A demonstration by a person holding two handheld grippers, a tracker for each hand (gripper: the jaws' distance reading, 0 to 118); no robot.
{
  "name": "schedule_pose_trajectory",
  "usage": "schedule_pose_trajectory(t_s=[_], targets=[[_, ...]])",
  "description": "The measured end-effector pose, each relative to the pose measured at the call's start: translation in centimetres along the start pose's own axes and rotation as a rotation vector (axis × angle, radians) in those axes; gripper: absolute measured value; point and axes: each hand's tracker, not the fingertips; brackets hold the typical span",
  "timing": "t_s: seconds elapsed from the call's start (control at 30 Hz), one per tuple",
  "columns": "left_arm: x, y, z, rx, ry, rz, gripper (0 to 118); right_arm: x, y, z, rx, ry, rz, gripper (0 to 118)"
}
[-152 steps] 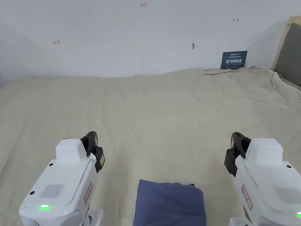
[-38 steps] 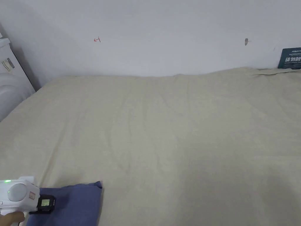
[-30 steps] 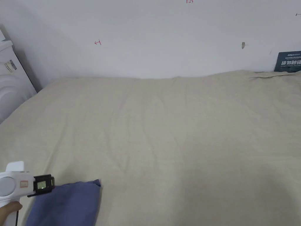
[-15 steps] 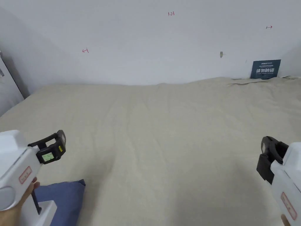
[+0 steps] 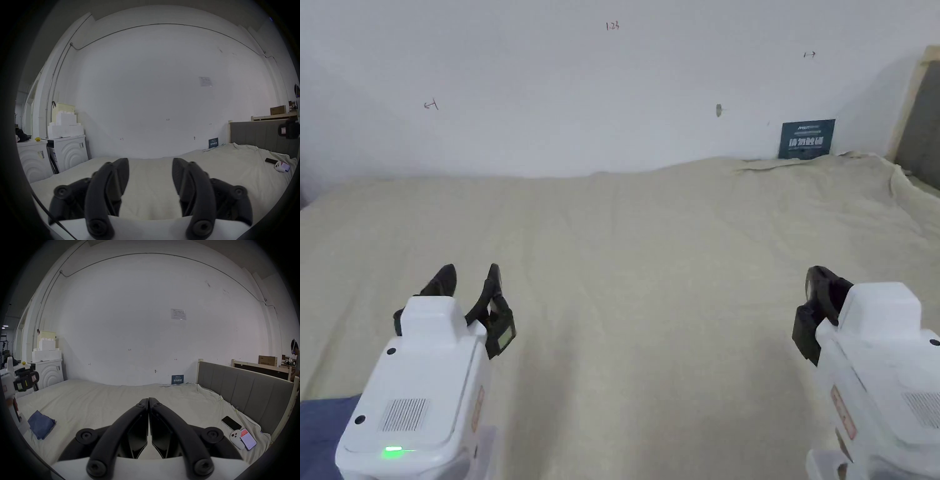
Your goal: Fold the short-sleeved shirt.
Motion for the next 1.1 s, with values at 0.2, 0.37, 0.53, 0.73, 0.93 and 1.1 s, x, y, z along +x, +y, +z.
schedule_pose_trajectory(t_s=[0.2,0.37,0.53,0.73,0.93,1.1], targets=[[3.1,-1.0,0.5,-0.031,-0.085,0.031,4,0.5,-0.6,0.5,0.003,-0.005,0.009,0],[4.1,-1.2,0.9,-0.021,-0.05,0.032,1,0.9,-0.6,0.9,0.005,-0.019,0.0,0],[4.1,-1.2,1.1,-0.02,-0.051,0.033,0,1.1,-0.5,1.1,0.008,-0.018,0.002,0],[3.8,-1.0,1.3,-0.013,-0.052,0.044,0,1.0,-0.3,1.3,0.012,-0.018,-0.002,0],[4.0,-0.8,1.4,-0.006,-0.06,0.044,0,0.9,-0.1,1.5,0.013,-0.02,-0.006,0],[4.1,-0.9,1.6,-0.006,-0.066,0.036,0,0.9,0.1,1.6,0.016,-0.022,-0.005,0]])
